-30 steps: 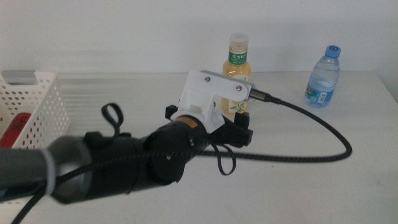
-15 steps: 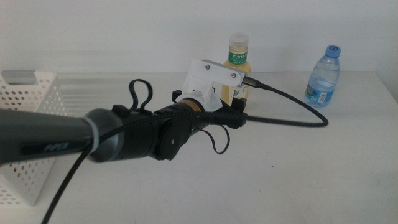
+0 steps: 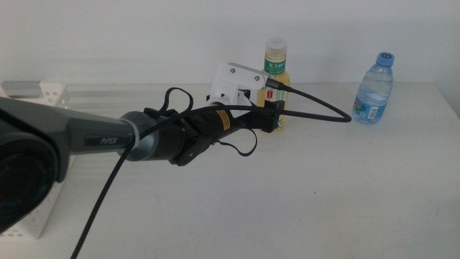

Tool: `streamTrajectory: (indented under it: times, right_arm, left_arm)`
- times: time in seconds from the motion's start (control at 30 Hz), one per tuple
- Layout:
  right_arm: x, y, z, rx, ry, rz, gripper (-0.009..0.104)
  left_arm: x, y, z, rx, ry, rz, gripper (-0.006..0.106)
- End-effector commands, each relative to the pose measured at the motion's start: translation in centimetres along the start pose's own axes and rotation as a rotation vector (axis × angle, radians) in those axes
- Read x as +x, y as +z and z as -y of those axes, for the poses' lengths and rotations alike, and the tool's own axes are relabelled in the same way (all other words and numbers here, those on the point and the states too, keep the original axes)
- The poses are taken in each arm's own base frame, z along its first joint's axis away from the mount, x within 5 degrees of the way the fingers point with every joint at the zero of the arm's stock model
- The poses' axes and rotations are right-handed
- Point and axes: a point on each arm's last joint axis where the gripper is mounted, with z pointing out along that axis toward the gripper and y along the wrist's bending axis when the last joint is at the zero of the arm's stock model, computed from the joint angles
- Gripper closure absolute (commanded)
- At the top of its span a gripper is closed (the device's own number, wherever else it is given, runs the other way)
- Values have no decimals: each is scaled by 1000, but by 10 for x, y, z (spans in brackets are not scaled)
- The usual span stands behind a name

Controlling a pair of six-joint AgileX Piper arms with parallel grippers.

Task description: Use arms to grab the bottles and put them into the dustbin to the left of the table.

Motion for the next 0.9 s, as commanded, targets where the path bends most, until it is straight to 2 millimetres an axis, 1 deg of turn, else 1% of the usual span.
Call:
streamTrajectory:
  times: [0.0,0.33,0.73,0.87]
  right_arm:
    - [-11,-3,2,26,-18,110,28]
    - [-11,-3,2,26,-18,110,28]
    - [-11,-3,2,26,-18,110,28]
    - [-11,-3,2,26,-18,110,28]
  left_arm:
    - [-42,-1,3,64,0,169,10]
    - [-41,25,-10,74,-11,193,10]
    - [-37,48,-19,71,-32,217,10]
    - [-36,51,-20,71,-32,221,10]
